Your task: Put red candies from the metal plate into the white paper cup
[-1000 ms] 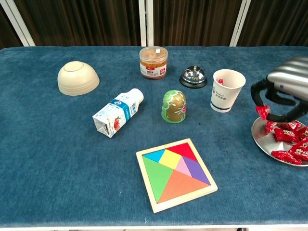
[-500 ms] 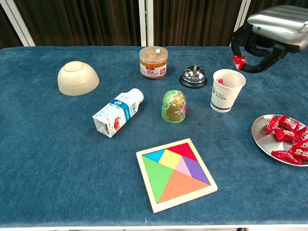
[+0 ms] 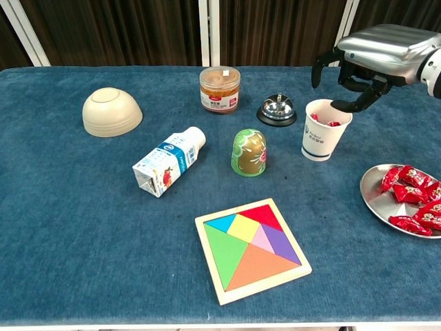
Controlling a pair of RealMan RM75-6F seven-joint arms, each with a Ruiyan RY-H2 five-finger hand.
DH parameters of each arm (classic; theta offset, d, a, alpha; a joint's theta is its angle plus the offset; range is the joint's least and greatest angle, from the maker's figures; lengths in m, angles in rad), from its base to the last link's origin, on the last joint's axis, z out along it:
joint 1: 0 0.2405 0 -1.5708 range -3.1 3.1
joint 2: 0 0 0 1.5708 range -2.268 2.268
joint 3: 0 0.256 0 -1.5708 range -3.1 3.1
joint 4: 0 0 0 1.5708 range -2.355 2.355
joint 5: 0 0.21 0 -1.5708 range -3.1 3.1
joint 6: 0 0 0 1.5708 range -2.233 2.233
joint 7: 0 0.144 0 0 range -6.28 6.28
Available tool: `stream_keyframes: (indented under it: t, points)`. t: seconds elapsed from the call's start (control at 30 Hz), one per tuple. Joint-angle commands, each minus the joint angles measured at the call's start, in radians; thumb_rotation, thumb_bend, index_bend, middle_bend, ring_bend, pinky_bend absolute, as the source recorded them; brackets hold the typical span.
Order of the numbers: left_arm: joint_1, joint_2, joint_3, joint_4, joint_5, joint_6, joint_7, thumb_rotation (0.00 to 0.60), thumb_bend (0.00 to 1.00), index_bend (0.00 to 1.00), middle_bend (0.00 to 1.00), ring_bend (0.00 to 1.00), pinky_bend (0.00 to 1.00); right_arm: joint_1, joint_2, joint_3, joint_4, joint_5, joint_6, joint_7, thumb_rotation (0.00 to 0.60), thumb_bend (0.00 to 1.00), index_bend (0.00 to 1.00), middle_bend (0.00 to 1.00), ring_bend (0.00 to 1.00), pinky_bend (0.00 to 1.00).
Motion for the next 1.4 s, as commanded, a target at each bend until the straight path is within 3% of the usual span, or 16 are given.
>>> stream_keyframes:
  t: [0.03, 0.27, 0.5, 0.97, 1.4]
  points:
    - [-0.001, 0.0, 0.0, -0.001, 0.004, 0.002, -0.001, 0.6, 0.0, 0.23, 0.15, 0.03, 0.0, -0.024, 0.024, -0.014, -0.021, -0.03, 0.048, 0.021, 0.6, 0.52, 0.42, 0.95, 1.0, 1.0]
    - [-0.005, 0.001, -0.001, -0.001, 0.007, -0.001, 0.001, 0.6, 0.0, 0.23, 0.15, 0.03, 0.0, -0.112, 0.109, -0.158, -0.026, -0.208, 0.163, 0.085, 0.6, 0.42, 0.51, 0.95, 1.0, 1.0]
    - [-0.011, -0.008, 0.0, -0.004, 0.018, -0.001, 0.006, 0.6, 0.0, 0.23, 0.15, 0.03, 0.0, -0.166, 0.132, -0.237, 0.001, -0.207, 0.122, 0.057, 0.6, 0.32, 0.52, 0.95, 1.0, 1.0]
    - [-0.003, -0.005, 0.003, -0.011, 0.013, 0.006, 0.012, 0.6, 0.0, 0.23, 0.15, 0.03, 0.0, -0.146, 0.072, -0.218, 0.099, -0.185, 0.05, 0.073, 0.6, 0.31, 0.52, 0.95, 1.0, 1.0]
    - [-0.004, -0.01, 0.003, 0.002, 0.008, -0.001, 0.003, 0.6, 0.0, 0.23, 0.15, 0.03, 0.0, -0.125, 0.042, -0.212, 0.108, -0.175, 0.0, 0.08, 0.6, 0.36, 0.54, 0.95, 1.0, 1.0]
